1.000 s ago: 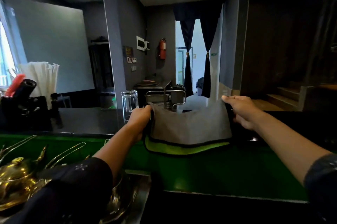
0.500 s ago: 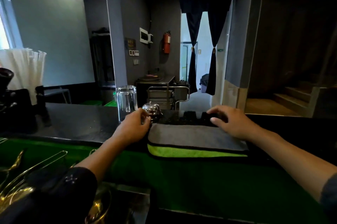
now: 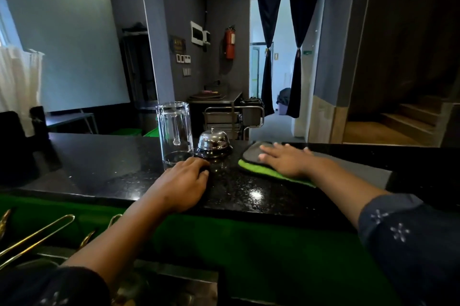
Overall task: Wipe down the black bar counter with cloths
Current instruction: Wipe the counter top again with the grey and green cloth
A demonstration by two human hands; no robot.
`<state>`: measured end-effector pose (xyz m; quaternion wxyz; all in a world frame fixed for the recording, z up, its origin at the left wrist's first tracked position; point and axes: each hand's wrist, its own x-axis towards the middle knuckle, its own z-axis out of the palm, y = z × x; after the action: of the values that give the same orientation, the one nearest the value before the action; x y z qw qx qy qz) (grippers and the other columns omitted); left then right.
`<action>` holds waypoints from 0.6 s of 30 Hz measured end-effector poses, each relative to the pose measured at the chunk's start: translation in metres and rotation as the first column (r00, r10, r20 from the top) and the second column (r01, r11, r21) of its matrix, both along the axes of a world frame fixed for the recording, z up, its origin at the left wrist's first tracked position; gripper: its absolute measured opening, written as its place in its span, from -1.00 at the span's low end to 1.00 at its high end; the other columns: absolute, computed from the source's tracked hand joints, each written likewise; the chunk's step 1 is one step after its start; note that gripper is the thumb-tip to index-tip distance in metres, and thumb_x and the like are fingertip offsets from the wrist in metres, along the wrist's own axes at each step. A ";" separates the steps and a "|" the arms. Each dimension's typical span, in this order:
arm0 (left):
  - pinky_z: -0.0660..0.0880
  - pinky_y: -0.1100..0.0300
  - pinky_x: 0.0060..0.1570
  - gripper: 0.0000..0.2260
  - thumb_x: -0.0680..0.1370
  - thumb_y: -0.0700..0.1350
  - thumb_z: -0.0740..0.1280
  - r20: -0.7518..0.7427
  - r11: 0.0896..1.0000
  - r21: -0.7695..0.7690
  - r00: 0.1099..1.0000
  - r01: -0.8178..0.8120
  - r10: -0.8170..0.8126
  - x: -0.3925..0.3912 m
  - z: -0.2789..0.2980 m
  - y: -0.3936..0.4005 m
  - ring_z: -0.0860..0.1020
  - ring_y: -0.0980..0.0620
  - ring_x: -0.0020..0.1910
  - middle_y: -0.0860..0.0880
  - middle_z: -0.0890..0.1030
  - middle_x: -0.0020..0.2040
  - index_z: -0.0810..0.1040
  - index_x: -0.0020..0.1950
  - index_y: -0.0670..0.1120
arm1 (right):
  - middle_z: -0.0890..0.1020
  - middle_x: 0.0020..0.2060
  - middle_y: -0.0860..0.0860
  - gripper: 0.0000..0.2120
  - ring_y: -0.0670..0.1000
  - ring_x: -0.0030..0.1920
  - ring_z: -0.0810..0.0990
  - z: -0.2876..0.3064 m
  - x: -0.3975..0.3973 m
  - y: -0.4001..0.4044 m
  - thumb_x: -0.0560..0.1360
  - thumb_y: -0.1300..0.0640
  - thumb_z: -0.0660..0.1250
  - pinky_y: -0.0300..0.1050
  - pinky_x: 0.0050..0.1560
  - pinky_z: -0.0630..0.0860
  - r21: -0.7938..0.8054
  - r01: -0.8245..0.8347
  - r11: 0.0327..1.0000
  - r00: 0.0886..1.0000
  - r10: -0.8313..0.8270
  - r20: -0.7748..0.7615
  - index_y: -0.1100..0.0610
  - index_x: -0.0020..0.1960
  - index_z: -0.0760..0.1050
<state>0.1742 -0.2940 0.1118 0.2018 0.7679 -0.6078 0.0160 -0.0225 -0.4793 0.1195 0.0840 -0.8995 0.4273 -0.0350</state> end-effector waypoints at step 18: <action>0.28 -0.02 0.35 -0.62 0.65 0.07 -0.02 0.000 0.996 0.085 1.000 -0.024 0.024 0.000 0.002 -0.001 0.34 -0.04 0.38 0.00 0.33 0.45 0.28 0.44 0.06 | -0.08 0.60 -0.01 -0.44 0.15 0.58 -0.13 0.000 0.029 0.020 0.55 -0.40 -0.18 0.36 0.44 -0.26 0.014 0.013 1.000 0.999 -0.012 -0.035 -0.36 0.53 -0.08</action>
<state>0.1741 -0.2948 0.1136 0.1690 0.7832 -0.5983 -0.0078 0.0065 -0.4589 0.1199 0.0826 -0.8967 0.4346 -0.0170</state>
